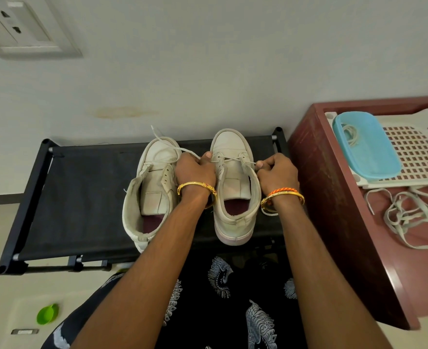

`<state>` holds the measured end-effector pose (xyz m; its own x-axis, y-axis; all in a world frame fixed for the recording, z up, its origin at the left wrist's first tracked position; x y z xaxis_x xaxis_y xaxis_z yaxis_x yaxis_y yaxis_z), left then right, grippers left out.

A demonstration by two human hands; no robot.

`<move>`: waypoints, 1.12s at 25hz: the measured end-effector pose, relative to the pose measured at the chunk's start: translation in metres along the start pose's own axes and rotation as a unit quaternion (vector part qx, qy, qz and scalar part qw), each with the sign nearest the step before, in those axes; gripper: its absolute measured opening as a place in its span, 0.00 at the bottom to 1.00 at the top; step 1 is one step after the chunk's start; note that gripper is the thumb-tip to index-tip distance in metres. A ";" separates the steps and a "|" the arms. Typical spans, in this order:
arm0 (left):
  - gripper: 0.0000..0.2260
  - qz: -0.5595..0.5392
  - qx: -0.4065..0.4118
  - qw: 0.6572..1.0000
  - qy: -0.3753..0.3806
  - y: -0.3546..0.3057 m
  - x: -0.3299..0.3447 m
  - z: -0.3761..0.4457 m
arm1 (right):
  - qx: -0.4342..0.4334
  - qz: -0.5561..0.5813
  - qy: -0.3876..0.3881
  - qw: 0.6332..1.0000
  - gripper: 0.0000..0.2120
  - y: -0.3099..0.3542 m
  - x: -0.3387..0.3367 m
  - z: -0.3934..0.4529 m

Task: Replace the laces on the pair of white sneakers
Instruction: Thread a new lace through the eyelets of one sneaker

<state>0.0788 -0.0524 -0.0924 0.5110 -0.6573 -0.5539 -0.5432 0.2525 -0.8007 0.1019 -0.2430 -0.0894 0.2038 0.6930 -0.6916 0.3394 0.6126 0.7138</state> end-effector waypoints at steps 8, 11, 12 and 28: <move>0.16 0.056 0.097 0.992 0.051 -0.003 0.004 -0.004 | -0.153 0.078 0.055 0.984 0.04 0.037 -0.019 -0.002; 0.19 0.059 0.110 0.991 0.046 -0.001 -0.001 -0.007 | -0.171 0.194 0.127 0.958 0.06 0.063 -0.028 -0.013; 0.16 0.072 0.128 0.989 0.021 -0.005 -0.006 -0.009 | -0.184 0.219 0.156 0.945 0.08 0.072 -0.030 -0.017; 0.10 -0.134 0.162 0.961 0.180 -0.038 -0.036 -0.022 | 0.008 0.390 -0.116 0.913 0.06 0.015 -0.047 0.015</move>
<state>0.0662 -0.0540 -0.0365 0.3085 -0.9176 -0.2508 -0.1581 0.2105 -0.9647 0.1117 -0.2717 -0.0479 0.5773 0.8162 0.0212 0.0209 -0.0408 0.9989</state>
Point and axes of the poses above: each hand's wrist, its own z-axis towards the middle knuckle, its own x-axis out of the palm, y = z × x, the point moved 7 cm from there along z, towards the middle knuckle, and after that the axes turned 10 degrees about -y, right-handed, at the moved point
